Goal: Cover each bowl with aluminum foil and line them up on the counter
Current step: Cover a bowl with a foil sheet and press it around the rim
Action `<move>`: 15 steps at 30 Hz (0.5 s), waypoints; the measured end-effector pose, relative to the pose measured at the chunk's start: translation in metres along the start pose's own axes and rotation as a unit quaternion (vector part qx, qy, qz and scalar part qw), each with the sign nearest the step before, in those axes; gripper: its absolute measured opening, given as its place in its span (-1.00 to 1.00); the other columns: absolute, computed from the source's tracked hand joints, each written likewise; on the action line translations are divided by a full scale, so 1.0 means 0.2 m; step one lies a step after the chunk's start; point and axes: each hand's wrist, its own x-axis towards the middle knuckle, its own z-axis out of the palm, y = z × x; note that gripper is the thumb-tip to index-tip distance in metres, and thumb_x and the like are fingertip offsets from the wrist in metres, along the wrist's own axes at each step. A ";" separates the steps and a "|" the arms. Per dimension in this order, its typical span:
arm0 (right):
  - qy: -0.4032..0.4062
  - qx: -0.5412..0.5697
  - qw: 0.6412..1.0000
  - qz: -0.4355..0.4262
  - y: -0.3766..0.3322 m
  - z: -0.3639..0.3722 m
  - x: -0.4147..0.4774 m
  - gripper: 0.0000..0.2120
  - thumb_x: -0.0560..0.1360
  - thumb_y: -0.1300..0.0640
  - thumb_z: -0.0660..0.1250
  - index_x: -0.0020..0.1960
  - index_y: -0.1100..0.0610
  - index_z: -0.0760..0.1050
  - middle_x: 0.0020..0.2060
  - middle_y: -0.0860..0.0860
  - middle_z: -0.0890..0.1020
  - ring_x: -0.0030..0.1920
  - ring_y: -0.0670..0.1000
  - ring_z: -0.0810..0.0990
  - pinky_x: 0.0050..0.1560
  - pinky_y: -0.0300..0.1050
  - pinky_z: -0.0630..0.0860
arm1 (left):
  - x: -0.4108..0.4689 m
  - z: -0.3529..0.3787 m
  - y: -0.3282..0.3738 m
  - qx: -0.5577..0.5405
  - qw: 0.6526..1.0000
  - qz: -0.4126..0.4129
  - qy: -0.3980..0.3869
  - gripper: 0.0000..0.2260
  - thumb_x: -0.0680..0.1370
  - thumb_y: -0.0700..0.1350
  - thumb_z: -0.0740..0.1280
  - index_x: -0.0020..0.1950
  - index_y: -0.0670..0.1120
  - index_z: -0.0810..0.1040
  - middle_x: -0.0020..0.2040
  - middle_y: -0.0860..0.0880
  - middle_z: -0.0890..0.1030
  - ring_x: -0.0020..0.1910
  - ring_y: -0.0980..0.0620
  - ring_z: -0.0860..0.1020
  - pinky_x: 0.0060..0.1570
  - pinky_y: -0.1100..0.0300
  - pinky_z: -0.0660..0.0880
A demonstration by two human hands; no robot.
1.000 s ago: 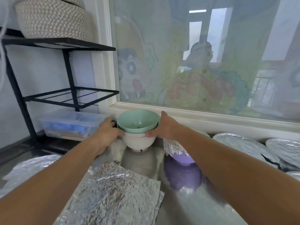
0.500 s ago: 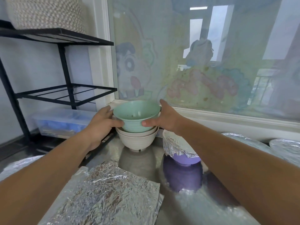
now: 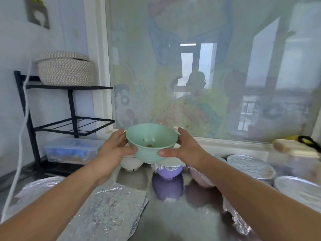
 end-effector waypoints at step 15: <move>0.054 -0.014 0.998 0.030 0.09 -0.36 -1.07 -0.18 0.13 0.13 0.71 0.24 -0.17 0.35 0.13 -0.15 0.62 0.20 -0.17 0.56 0.21 -0.13 0.52 | -0.73 0.43 -0.03 -0.021 0.987 -0.072 -0.140 -0.28 0.18 -0.20 0.52 0.33 0.02 0.44 0.23 0.05 0.61 0.20 -0.03 0.57 0.26 -0.03 0.44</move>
